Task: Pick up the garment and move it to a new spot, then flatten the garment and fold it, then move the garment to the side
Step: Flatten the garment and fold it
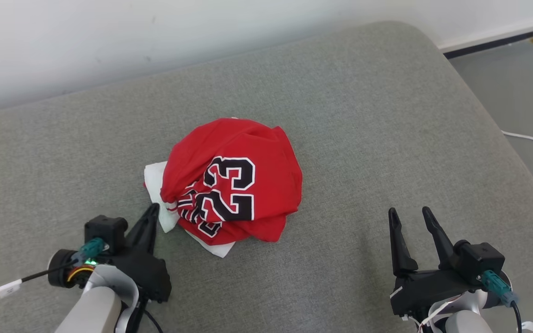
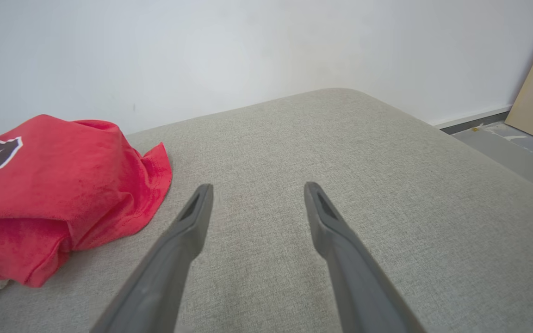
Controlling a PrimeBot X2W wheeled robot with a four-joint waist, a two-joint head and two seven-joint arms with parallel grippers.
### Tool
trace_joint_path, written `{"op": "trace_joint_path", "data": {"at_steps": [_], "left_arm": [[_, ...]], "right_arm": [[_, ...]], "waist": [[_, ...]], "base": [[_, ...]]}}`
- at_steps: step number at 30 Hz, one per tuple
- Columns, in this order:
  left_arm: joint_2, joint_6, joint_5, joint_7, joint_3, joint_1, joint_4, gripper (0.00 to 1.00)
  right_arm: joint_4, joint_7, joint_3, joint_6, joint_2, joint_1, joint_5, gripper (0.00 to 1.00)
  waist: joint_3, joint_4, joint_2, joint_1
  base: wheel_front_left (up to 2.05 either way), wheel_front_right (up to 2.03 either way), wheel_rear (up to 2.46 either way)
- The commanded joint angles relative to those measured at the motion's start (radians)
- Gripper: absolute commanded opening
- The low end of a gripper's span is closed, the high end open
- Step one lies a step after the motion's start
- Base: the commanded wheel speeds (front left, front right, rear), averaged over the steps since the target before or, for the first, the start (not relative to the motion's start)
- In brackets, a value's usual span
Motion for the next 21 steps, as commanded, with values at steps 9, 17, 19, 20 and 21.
{"op": "trace_joint_path", "data": {"at_steps": [9,17,19,20,21], "left_arm": [[0.052,0.039,0.022,0.03,-0.021,0.084,-0.162,1.0],[0.079,0.069,0.025,0.096,-0.038,0.129,-0.28,1.0],[0.084,0.072,0.027,0.111,-0.045,0.134,-0.277,1.0],[0.082,0.073,0.022,0.112,-0.044,0.133,-0.269,1.0],[0.089,0.076,0.027,0.111,-0.042,0.126,-0.259,1.0]], "right_arm": [[-0.006,0.002,-0.006,-0.002,0.002,0.03,0.006,1.0],[-0.002,-0.006,0.008,-0.002,0.002,0.013,0.018,1.0],[0.0,-0.008,0.012,-0.002,0.002,0.007,0.02,1.0],[0.001,-0.01,0.011,-0.002,0.002,0.004,0.021,1.0],[0.002,-0.01,0.014,-0.002,0.002,0.001,0.022,1.0]], "waist": [[-0.025,0.029,-0.0001,0.0],[0.001,0.015,-0.0001,0.0],[0.016,-0.001,-0.0001,0.0],[0.02,-0.007,-0.0001,0.0],[0.027,-0.015,-0.0001,0.0]], "base": [[0.0,0.0,0.0],[0.0,0.0,0.0],[0.0,0.0,0.0],[0.0,0.0,0.0],[0.0,0.0,0.0]]}}
